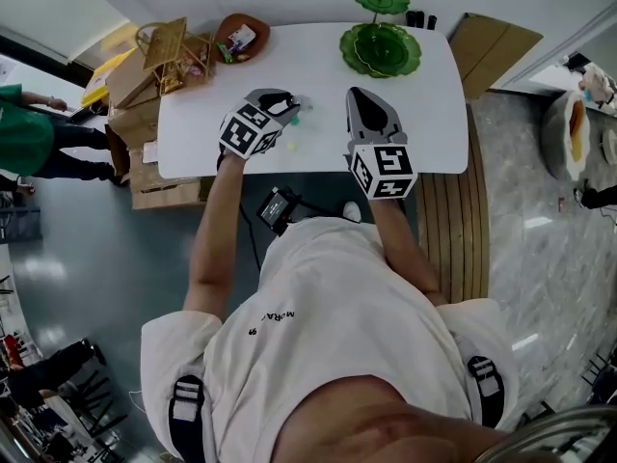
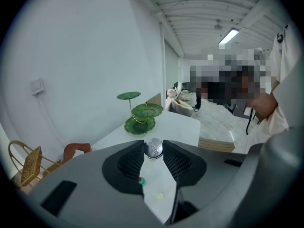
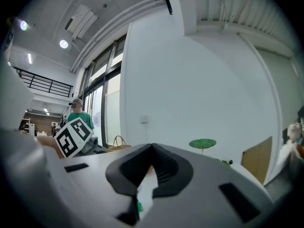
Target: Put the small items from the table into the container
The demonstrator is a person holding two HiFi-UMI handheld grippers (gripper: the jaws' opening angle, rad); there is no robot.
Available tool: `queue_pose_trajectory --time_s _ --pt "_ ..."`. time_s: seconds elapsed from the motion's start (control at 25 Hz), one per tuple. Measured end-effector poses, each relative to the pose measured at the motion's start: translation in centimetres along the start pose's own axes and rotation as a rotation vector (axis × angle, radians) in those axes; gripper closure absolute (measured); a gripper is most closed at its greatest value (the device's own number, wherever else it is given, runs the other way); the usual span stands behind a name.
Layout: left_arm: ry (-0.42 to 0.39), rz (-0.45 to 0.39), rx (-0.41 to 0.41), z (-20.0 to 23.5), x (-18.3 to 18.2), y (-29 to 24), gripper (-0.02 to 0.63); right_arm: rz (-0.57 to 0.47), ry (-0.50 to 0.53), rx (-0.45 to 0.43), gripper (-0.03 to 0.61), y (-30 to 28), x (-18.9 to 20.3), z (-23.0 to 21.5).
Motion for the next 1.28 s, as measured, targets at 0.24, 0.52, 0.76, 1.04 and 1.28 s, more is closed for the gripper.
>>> queue_pose_trajectory --time_s 0.24,0.52,0.76,1.04,1.28 --pt "0.042 -0.104 -0.018 -0.3 -2.8 0.2 0.485 -0.008 -0.008 0.027 0.574 0.8 0.0 -1.1" --pt "0.065 -0.2 -0.036 -0.8 -6.3 -0.1 0.486 -0.019 -0.022 0.068 0.574 1.9 0.0 -2.7" --pt "0.074 -0.265 -0.061 -0.9 -8.9 -0.4 0.486 -0.027 -0.033 0.098 0.574 2.4 0.1 -4.0" --pt "0.098 -0.334 -0.081 -0.9 -11.4 -0.8 0.486 -0.024 -0.047 0.121 0.574 2.7 0.3 -5.1" --pt "0.116 -0.364 -0.092 -0.9 -12.8 -1.5 0.486 -0.017 -0.053 0.13 0.574 2.5 0.6 -5.6"
Point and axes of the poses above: the fingertips, and each gripper's own axes: y backward along the fingers, z to its left, x out of its underside, the point moved 3 cm from there along y, backward along the fingers, and after that the axes turned 13 degrees about z, right-handed, at the moved point
